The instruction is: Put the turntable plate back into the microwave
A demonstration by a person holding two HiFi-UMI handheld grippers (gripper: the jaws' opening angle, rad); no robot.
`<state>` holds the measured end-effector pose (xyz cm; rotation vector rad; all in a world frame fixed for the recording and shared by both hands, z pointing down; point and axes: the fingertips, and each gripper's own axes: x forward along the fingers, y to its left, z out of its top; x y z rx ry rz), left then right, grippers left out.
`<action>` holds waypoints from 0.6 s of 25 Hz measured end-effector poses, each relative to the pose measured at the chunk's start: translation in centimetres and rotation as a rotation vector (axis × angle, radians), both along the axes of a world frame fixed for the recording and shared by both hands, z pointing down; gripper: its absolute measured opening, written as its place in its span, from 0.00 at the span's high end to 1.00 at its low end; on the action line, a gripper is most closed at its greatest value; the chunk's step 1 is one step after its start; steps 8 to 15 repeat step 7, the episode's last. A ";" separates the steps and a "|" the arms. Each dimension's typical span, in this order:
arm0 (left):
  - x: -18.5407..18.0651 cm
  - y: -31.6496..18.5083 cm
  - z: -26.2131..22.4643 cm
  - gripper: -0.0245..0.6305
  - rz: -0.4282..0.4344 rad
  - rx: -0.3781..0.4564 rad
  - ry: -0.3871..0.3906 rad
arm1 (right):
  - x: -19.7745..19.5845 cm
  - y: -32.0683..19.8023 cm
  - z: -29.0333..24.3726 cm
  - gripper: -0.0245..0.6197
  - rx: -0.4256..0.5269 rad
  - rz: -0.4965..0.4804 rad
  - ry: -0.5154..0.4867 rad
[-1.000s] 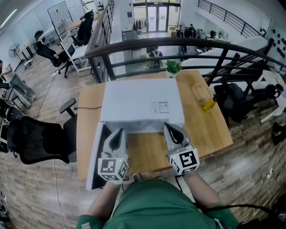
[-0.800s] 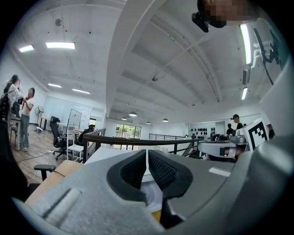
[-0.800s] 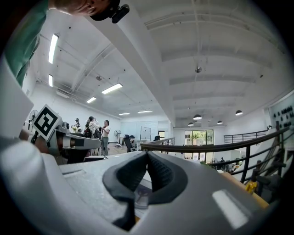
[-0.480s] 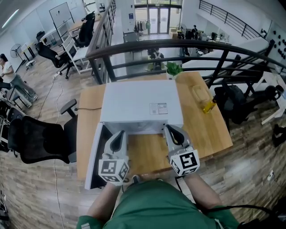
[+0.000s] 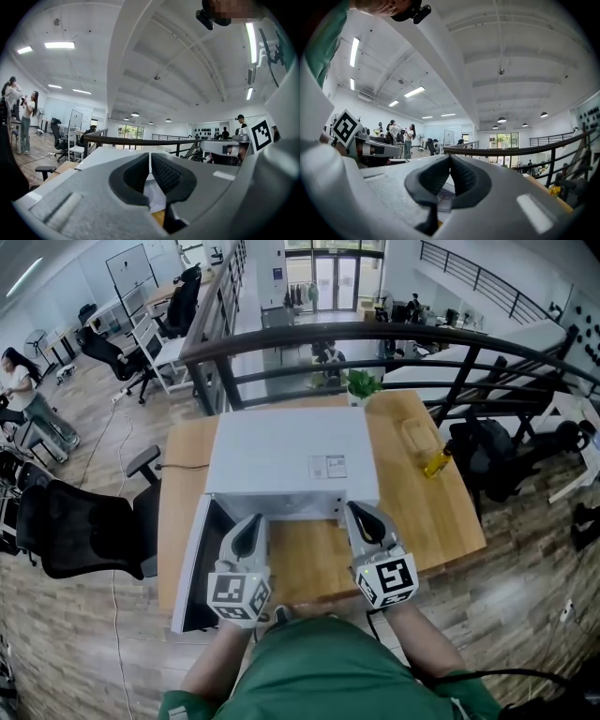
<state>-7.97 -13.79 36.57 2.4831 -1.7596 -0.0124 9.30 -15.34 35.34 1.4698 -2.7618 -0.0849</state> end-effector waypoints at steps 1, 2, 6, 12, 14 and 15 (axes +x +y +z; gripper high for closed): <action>0.2 0.0 0.0 0.93 0.001 0.002 -0.002 | 0.1 0.0 0.1 0.96 0.000 -0.001 0.002; 0.4 -0.1 0.0 0.93 0.001 0.005 -0.004 | 0.3 -0.1 0.1 0.96 0.002 -0.002 0.003; 1.0 -0.7 0.0 0.93 0.004 0.008 0.011 | 0.6 -0.5 -0.2 0.96 0.030 -0.012 0.010; 1.1 -0.9 0.1 0.93 0.004 0.007 0.017 | 0.6 -0.6 -0.2 0.96 0.036 -0.015 0.013; 1.1 -0.9 0.1 0.93 0.004 0.007 0.017 | 0.6 -0.6 -0.2 0.96 0.036 -0.015 0.013; 1.1 -0.9 0.1 0.93 0.004 0.007 0.017 | 0.6 -0.6 -0.2 0.96 0.036 -0.015 0.013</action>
